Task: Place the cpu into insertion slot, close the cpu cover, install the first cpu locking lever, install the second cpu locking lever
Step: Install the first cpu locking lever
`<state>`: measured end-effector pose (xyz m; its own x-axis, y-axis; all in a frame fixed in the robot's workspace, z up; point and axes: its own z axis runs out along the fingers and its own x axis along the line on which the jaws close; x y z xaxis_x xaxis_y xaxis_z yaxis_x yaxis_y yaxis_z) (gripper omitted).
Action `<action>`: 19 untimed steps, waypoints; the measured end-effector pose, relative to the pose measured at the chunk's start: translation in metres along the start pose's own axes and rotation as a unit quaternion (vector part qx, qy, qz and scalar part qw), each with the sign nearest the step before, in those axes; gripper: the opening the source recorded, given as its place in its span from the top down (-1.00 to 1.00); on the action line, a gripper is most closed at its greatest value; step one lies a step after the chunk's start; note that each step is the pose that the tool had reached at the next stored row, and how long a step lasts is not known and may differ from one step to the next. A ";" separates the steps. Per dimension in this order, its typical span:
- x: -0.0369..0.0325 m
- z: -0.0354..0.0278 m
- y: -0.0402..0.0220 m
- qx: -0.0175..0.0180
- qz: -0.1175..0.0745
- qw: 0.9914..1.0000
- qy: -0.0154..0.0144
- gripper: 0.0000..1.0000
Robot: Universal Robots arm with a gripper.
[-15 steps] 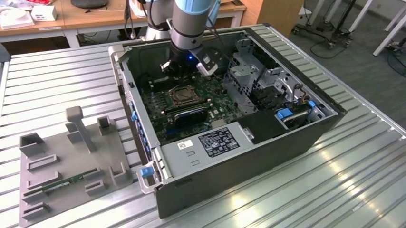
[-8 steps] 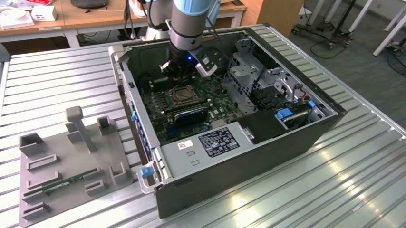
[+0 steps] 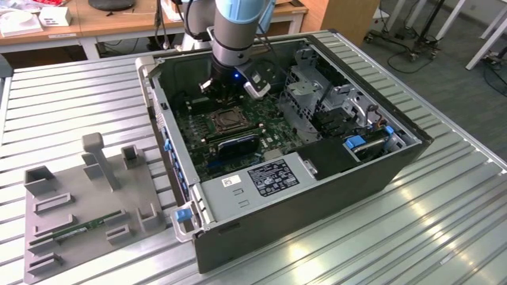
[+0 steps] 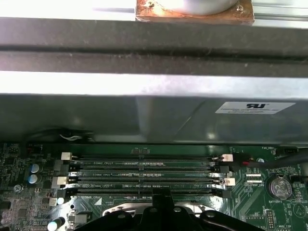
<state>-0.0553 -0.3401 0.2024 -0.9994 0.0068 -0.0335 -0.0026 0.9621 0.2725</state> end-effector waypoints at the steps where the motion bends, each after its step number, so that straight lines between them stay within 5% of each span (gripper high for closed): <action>1: 0.0000 0.0005 0.0001 0.000 0.000 1.000 0.000 0.79; 19: 0.0000 0.0039 0.0053 0.000 0.000 1.000 0.000 0.79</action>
<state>-0.0552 -0.3339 0.2001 -0.9994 0.0067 -0.0335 -0.0027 0.9621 0.2725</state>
